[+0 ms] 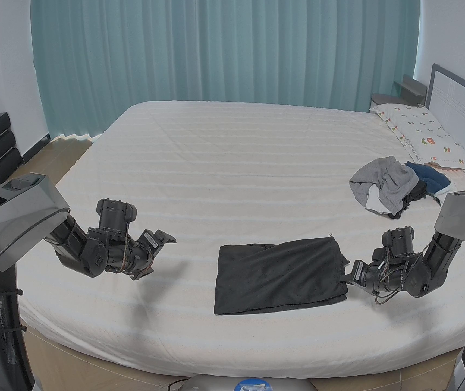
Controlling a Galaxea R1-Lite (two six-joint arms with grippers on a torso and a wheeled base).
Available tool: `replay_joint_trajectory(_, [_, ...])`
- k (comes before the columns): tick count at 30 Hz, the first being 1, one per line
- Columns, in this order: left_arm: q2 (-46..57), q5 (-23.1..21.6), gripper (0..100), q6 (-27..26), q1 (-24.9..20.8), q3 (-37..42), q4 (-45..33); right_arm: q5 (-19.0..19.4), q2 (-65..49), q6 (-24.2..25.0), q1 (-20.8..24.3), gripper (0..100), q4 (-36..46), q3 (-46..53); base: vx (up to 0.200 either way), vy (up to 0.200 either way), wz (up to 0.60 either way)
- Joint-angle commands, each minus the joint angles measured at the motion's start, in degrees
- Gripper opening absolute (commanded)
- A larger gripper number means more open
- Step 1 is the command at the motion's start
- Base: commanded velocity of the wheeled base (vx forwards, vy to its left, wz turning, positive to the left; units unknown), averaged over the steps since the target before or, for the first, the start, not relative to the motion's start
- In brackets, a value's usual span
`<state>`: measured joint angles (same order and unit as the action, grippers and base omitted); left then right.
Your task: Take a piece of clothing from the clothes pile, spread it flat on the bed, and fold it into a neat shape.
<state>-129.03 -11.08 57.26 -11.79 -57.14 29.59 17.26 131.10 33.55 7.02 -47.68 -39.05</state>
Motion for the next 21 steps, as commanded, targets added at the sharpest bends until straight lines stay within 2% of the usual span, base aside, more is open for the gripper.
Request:
replay_joint_trajectory(1, [-0.09,0.01,100,0.05,0.01,0.01,0.03,0.05,-1.02,-0.33,-0.17,0,0.04,1.69,0.0,0.0,0.0])
replay_joint_trajectory(11, [-0.09,0.01,100,0.05,0.01,0.18,0.03,0.14,-4.8,-3.23,-1.84,0,0.04,5.74,0.0,0.0,0.0])
replay_joint_trajectory(21, [-0.09,0.01,100,0.05,0.01,0.18,0.03,0.23,-3.74,-6.21,-2.54,0,-0.05,7.67,0.0,0.0,0.0])
